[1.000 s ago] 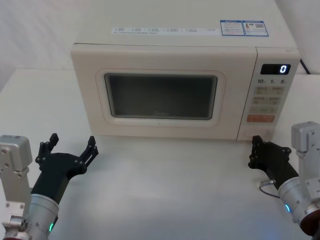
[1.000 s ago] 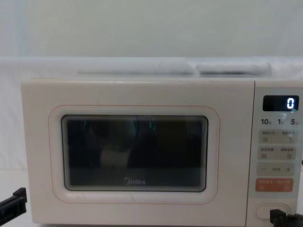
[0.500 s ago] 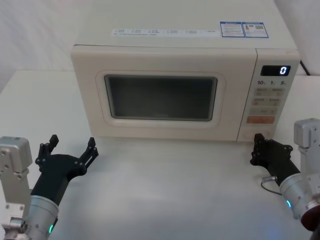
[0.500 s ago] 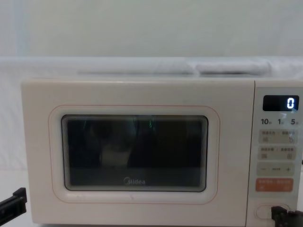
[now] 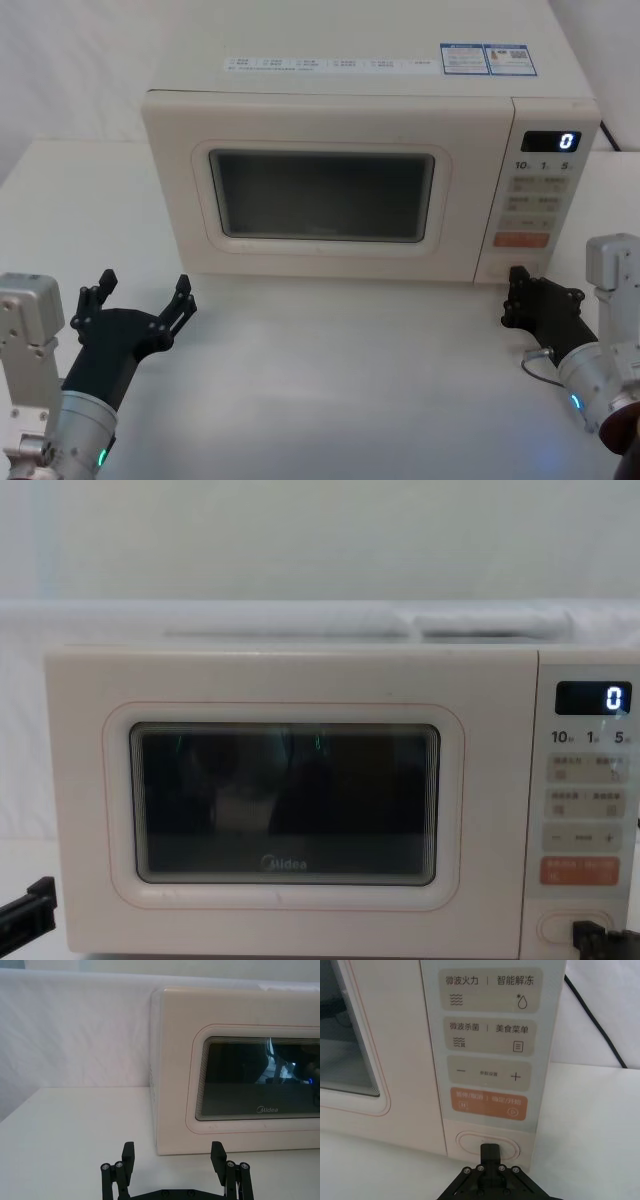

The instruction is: Press the button to open the microwave door with one hand; close the microwave door with the other hand.

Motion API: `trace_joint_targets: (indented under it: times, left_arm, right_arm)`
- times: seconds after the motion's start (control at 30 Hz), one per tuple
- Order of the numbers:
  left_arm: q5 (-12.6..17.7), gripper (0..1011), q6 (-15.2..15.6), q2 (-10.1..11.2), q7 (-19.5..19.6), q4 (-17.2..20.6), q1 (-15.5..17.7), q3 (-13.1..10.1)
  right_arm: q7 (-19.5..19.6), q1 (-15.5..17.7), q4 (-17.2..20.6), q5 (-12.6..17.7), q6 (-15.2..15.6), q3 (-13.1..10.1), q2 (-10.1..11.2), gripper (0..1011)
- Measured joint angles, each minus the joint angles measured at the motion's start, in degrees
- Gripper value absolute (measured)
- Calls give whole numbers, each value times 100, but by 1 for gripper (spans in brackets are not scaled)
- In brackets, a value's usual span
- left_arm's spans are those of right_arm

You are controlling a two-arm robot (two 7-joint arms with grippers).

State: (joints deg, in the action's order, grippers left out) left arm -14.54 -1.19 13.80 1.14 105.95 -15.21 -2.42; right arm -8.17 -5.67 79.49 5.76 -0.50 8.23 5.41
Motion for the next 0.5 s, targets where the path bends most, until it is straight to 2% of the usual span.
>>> trace_joint_targets:
  times: [0.5]
  left_arm:
    - [0,1001,0,0,0,0,0,0]
  right_arm:
    - [-2,-158,-158,10,-28,-10,-14,0]
